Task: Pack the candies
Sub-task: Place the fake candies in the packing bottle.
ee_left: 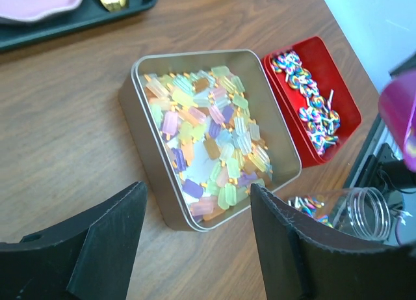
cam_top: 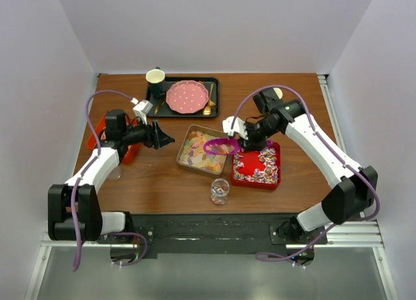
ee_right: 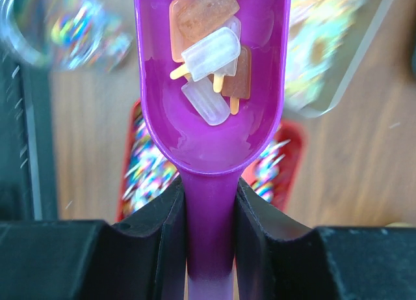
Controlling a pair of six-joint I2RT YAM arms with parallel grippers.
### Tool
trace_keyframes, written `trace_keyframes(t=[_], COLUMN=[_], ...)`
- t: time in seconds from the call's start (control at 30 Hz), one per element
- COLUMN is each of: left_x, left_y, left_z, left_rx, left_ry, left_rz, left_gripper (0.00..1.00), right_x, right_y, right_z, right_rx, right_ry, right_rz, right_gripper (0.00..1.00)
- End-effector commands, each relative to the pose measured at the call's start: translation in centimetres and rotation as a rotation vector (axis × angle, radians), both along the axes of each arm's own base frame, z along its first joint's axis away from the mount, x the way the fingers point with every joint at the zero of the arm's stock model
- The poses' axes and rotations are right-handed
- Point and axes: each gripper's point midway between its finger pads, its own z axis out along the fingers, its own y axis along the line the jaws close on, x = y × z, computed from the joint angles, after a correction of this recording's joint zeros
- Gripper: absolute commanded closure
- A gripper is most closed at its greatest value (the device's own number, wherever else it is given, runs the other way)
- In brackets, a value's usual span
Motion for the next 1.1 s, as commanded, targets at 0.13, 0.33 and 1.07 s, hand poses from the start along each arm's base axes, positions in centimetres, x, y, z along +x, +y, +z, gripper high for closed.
trace_keyframes(t=[0.13, 0.33, 1.07], left_x=[2.4, 3.7, 3.4], left_y=[0.7, 2.6, 4.9], left_z=[2.2, 1.9, 2.8], left_rx=[0.032, 0.075, 0.087], left_ry=[-0.097, -0.1, -0.14], left_rz=[0.028, 0.117, 0.207], left_gripper=[0.3, 0.3, 0.3], right_x=[-4.5, -5.9, -6.5], right_y=[-5.3, -6.9, -7.8], right_z=[0.9, 1.3, 1.2], right_rx=[-0.186, -0.285, -0.649], right_ry=[0.005, -0.017, -0.198], right_rz=[0.063, 0.105, 0.286], right_gripper=[1.0, 1.0, 1.0])
